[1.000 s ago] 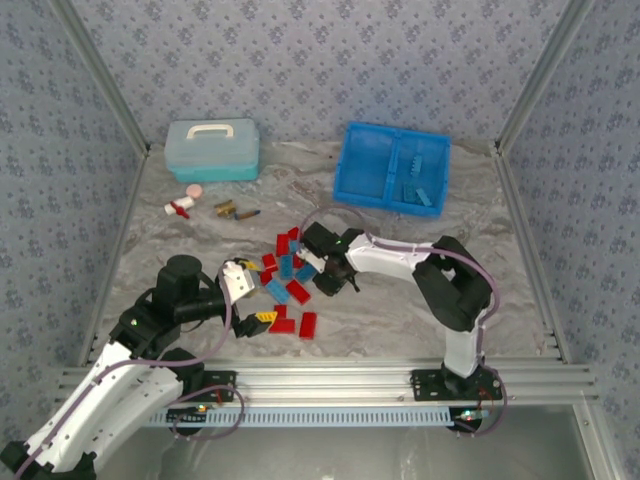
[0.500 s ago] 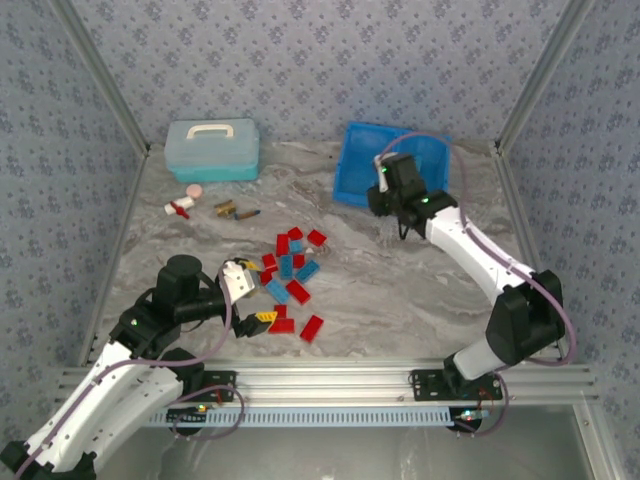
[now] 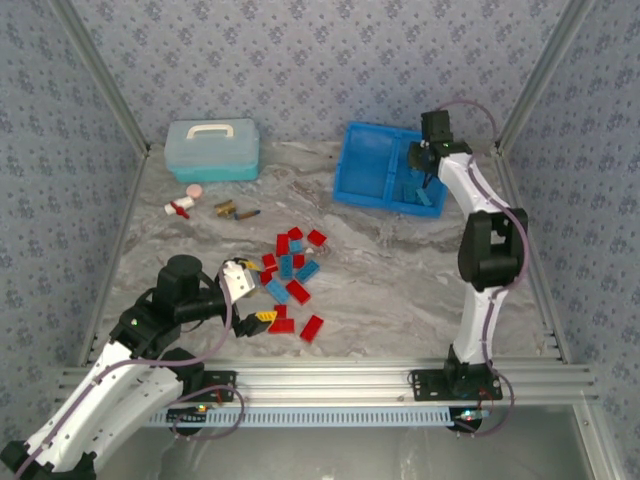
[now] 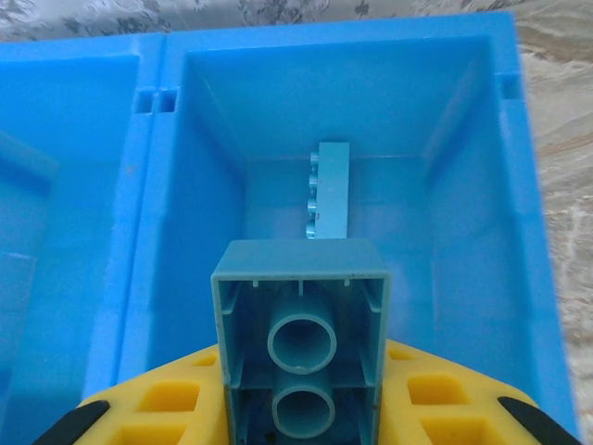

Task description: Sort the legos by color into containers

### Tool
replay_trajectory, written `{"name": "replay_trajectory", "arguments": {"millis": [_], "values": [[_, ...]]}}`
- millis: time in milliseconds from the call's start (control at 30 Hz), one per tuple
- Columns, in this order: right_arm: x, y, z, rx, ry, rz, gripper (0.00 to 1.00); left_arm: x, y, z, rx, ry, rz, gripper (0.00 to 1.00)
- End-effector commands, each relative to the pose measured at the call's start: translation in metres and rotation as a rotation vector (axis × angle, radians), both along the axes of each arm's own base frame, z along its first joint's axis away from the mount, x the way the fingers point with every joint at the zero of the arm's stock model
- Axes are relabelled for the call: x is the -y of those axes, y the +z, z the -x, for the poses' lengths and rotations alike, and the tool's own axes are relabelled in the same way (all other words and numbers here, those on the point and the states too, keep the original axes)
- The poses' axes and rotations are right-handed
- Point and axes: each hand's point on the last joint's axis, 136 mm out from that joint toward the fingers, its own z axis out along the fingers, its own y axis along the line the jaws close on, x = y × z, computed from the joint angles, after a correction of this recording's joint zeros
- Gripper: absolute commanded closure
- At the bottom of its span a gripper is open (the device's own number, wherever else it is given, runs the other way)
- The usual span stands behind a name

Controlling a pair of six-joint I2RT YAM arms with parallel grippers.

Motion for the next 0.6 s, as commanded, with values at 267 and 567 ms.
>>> {"name": "replay_trajectory", "arguments": {"millis": [267, 567], "values": [[-0.002, -0.045, -0.024, -0.138, -0.02, -0.082, 0.48, 0.001, -0.011, -0.001, -0.015, -0.012, -0.03, 0.01], [-0.018, 0.016, 0.001, -0.053, 0.048, -0.086, 0.42, -0.001, -0.007, -0.01, -0.01, 0.046, -0.015, 0.01]]}}
